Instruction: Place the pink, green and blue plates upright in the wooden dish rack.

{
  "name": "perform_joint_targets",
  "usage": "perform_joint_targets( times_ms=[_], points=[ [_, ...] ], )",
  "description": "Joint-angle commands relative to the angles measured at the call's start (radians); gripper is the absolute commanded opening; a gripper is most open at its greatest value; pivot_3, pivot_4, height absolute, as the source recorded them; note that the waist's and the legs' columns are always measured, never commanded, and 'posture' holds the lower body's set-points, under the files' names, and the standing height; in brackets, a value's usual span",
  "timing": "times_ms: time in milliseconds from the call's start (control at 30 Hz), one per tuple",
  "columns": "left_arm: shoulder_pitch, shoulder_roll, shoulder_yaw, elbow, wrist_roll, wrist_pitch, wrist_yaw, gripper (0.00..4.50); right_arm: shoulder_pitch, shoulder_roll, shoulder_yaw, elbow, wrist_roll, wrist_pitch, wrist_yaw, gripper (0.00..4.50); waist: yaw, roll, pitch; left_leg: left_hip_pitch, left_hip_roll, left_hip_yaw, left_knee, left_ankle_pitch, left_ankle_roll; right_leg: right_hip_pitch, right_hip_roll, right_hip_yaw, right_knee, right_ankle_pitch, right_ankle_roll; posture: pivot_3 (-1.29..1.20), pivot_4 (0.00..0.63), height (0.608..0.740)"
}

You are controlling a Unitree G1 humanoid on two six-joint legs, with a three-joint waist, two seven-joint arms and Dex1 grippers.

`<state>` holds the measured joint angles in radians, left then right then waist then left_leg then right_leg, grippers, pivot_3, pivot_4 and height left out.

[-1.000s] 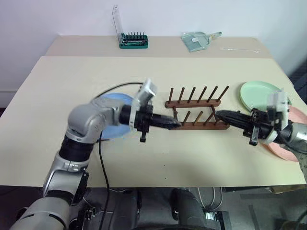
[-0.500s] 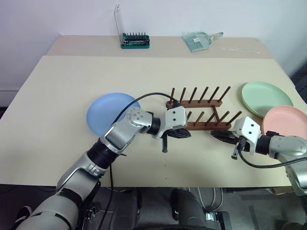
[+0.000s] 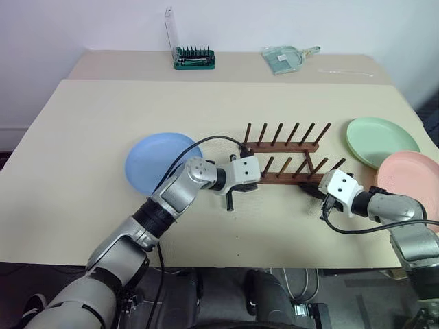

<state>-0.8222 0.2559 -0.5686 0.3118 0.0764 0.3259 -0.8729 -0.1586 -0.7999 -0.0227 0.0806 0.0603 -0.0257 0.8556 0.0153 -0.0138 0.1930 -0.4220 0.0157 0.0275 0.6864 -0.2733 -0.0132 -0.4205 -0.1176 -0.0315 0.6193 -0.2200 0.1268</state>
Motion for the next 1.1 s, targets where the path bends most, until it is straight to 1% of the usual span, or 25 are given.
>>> perform_joint_targets(
  times_ms=[33,167,467,567,667,900,933,967,1033,1067,1100],
  points=[
    [-0.057,-0.026,0.036,0.103,0.044,-0.108,0.056,0.00,-0.043,0.007,-0.003,0.037,-0.026,-0.046,-0.027,0.04,-0.002,0.000,0.000,0.000,0.000,0.000,0.000,0.000,0.000,0.000,0.000,0.000,0.000,0.000,0.000,0.00,0.150,0.724],
    [-0.094,-0.048,0.055,0.208,0.059,-0.172,0.071,0.00,-0.083,0.006,0.023,0.109,-0.071,-0.094,-0.046,0.04,-0.003,0.000,0.000,0.000,0.000,0.000,-0.001,0.000,0.000,0.000,0.000,0.000,0.000,0.000,0.000,0.00,0.150,0.724],
    [-0.115,-0.080,0.076,0.290,0.085,-0.233,0.074,0.00,-0.211,0.025,0.060,0.277,-0.121,-0.183,-0.071,0.04,-0.002,0.000,0.000,0.000,0.000,0.001,0.000,0.000,0.000,0.000,0.000,0.000,0.000,0.000,0.000,0.00,0.150,0.724],
    [-0.122,-0.083,0.083,0.310,0.098,-0.242,0.087,0.00,-0.240,0.049,0.059,0.292,-0.104,-0.188,-0.065,0.04,-0.003,0.000,0.000,0.000,0.000,0.001,-0.001,0.000,0.000,0.000,0.000,0.000,0.000,0.000,0.000,0.00,0.150,0.724],
    [-0.119,-0.092,0.099,0.312,0.097,-0.243,0.084,0.00,-0.255,0.050,0.069,0.321,-0.135,-0.211,-0.087,0.04,-0.004,0.000,0.000,0.000,0.000,0.001,-0.001,0.000,0.000,0.000,0.000,0.000,0.000,0.000,0.000,0.00,0.150,0.724],
    [-0.109,-0.088,0.105,0.293,0.102,-0.237,0.073,0.00,-0.233,0.048,0.060,0.287,-0.116,-0.199,-0.071,0.04,-0.003,0.000,0.000,0.000,0.000,0.001,-0.001,0.000,0.000,0.000,0.000,0.000,0.000,0.000,0.000,0.00,0.150,0.724],
    [-0.108,-0.089,0.114,0.287,0.091,-0.229,0.069,0.00,-0.219,0.045,0.052,0.265,-0.094,-0.181,-0.054,0.04,-0.003,0.000,0.000,0.000,0.000,0.001,-0.001,0.000,0.000,0.000,0.000,0.000,0.000,0.000,0.000,0.00,0.150,0.724],
    [-0.097,-0.097,0.143,0.253,0.038,-0.186,0.033,0.00,-0.188,0.042,0.038,0.206,-0.029,-0.113,-0.003,0.04,-0.002,0.000,0.000,0.000,0.000,0.001,-0.001,0.000,0.000,0.000,0.000,0.000,0.000,0.000,0.000,0.00,0.150,0.724],
    [-0.073,-0.115,0.210,0.169,-0.082,-0.068,-0.046,0.00,-0.138,0.034,0.012,0.101,0.061,-0.013,0.059,0.04,-0.002,0.000,0.000,0.000,0.000,0.000,-0.001,0.000,0.000,0.000,0.000,0.000,0.000,0.000,0.000,0.00,0.150,0.724],
    [-0.049,-0.104,0.233,0.082,-0.163,0.019,-0.125,0.00,-0.109,0.026,-0.010,0.038,0.118,0.052,0.086,0.04,-0.003,0.000,0.000,0.000,0.000,0.000,-0.001,0.000,0.000,0.000,0.000,0.000,-0.001,0.000,0.000,0.00,0.150,0.724],
    [-0.026,-0.083,0.245,-0.003,-0.228,0.096,-0.192,0.25,-0.087,0.018,-0.036,-0.015,0.172,0.124,0.101,0.01,-0.004,0.000,0.000,-0.001,0.000,0.000,-0.001,0.000,0.000,-0.001,0.000,0.000,-0.001,0.000,0.000,0.00,0.150,0.724]
  ],
)
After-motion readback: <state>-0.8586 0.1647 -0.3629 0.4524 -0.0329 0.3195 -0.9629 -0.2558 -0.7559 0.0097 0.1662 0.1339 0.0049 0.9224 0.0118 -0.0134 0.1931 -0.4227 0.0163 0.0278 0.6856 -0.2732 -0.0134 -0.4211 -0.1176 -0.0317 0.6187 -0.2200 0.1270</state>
